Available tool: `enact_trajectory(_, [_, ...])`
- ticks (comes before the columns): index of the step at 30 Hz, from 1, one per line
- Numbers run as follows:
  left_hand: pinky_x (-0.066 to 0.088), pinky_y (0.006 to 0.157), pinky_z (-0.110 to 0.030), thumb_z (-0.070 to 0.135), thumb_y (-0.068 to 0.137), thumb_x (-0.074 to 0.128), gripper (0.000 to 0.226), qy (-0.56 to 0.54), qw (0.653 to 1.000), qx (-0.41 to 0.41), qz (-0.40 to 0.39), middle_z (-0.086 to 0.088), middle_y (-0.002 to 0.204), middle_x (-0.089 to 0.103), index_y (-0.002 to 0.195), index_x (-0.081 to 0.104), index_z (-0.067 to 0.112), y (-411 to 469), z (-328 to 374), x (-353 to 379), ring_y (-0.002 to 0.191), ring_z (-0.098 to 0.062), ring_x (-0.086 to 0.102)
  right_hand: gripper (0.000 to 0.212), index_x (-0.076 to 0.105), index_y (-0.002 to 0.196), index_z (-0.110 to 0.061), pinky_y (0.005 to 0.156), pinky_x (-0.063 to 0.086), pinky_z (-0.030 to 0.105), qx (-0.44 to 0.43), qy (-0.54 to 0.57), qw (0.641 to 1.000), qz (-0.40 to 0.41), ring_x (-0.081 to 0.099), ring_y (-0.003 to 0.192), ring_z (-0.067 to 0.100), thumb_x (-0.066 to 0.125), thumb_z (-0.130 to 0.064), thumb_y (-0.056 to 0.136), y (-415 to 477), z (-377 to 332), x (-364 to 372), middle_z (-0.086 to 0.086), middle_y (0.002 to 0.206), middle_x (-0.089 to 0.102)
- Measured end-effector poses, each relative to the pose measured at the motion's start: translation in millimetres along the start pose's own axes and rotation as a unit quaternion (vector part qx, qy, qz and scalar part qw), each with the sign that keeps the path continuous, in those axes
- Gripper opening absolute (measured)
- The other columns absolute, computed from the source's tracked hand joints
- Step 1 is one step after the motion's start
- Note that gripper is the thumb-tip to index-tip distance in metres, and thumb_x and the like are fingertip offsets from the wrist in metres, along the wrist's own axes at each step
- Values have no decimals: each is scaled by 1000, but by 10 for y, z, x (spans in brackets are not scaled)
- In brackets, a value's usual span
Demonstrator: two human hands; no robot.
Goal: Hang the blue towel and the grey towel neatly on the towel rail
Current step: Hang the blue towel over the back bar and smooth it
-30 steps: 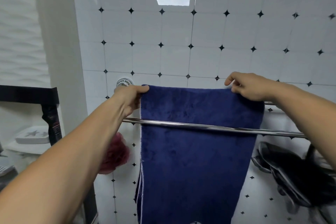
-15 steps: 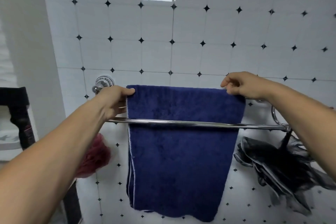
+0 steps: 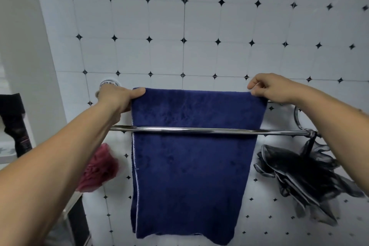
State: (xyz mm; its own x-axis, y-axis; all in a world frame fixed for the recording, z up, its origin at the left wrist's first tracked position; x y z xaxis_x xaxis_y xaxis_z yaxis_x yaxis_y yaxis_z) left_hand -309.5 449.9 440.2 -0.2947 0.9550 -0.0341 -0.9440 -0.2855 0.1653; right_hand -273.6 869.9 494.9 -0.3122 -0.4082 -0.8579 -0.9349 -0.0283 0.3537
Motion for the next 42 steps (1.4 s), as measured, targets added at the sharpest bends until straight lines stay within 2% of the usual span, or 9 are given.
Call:
enact_trajectory(3, [60, 81, -39, 27, 67, 88, 50, 41, 999, 25, -12, -20, 96, 73, 99, 69, -6, -24, 74, 55, 76, -29, 72, 28, 63, 95, -22, 76, 45, 31, 45, -38, 998, -3, 60, 84, 15, 78, -37, 77, -63, 60, 4, -5, 90, 65])
enact_trajectory(9, [52, 73, -30, 5, 71, 81, 18, 96, 994, 38, -35, -13, 95, 72, 83, 68, 8, -120, 58, 10, 69, -18, 70, 40, 65, 82, -6, 80, 54, 39, 143, -92, 982, 78, 68, 77, 31, 86, -35, 64, -208, -30, 46, 9, 77, 69])
enact_trajectory(12, [43, 54, -18, 0, 75, 77, 20, 123, 990, 46, -55, -3, 79, 67, 81, 62, 12, -199, -21, 4, 47, -2, 64, 27, 64, 69, -5, 75, 56, 43, 203, 58, 970, 122, 71, 74, 33, 81, -26, 67, -340, 92, 154, 12, 72, 69])
enact_trajectory(17, [45, 52, -17, 3, 79, 76, 21, 140, 987, 45, -67, -1, 75, 67, 68, 60, 13, -284, -147, -12, 51, -8, 66, 20, 58, 81, -13, 57, 46, 27, 221, 279, 923, 147, 63, 65, 20, 76, -6, 76, -465, 224, 363, 6, 80, 65])
enact_trajectory(20, [44, 64, -26, 10, 80, 76, 17, 93, 994, 38, -37, -2, 76, 68, 74, 61, 14, -255, -113, -55, 67, -17, 65, 33, 48, 74, -18, 65, 48, 28, 192, 291, 920, 179, 57, 67, 19, 74, 3, 77, -515, 222, 351, 2, 78, 56])
enact_trajectory(26, [40, 56, -27, 14, 77, 79, 31, 48, 996, 75, 32, -8, 80, 50, 69, 49, 16, -121, -18, -113, 70, -21, 47, 31, 55, 86, -20, 88, 49, 38, 192, 181, 958, 115, 60, 91, 27, 82, -12, 73, -543, 355, 359, 11, 104, 63])
enact_trajectory(32, [53, 68, -31, 12, 74, 77, 55, 158, 981, 109, 7, -10, 112, 64, 122, 54, 26, -28, 24, -131, 86, -29, 70, 63, 49, 131, -34, 94, 42, 45, 91, -166, 972, 141, 50, 120, 35, 76, -40, 74, -449, -13, 63, 6, 125, 60])
enact_trajectory(36, [48, 98, -43, 23, 80, 72, 49, 405, 895, 187, 9, -2, 108, 70, 126, 61, 32, -68, 146, -48, 110, -31, 62, 48, 52, 133, -33, 97, 34, 46, 0, -265, 963, 46, 46, 122, 35, 66, -33, 87, -277, -162, 228, 5, 131, 59])
enact_trajectory(42, [49, 87, -42, 13, 87, 60, 38, 518, 824, 228, 15, -8, 122, 65, 123, 64, 26, -92, 264, 49, 115, -33, 56, 30, 61, 118, -24, 94, 33, 42, 9, -315, 945, 86, 46, 118, 34, 65, -31, 89, -202, -155, 183, 11, 111, 65])
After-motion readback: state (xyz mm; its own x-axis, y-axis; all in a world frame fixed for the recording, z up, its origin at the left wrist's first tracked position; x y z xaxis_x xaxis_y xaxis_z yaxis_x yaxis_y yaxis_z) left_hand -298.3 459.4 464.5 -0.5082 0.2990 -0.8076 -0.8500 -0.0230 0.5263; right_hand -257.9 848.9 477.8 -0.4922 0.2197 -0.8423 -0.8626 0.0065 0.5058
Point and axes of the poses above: each hand's wrist, its own y-axis towards the middle knuckle, its own x-axis out of the palm, z = x × y, the point moved 6 cm from there along y, towards the middle knuckle
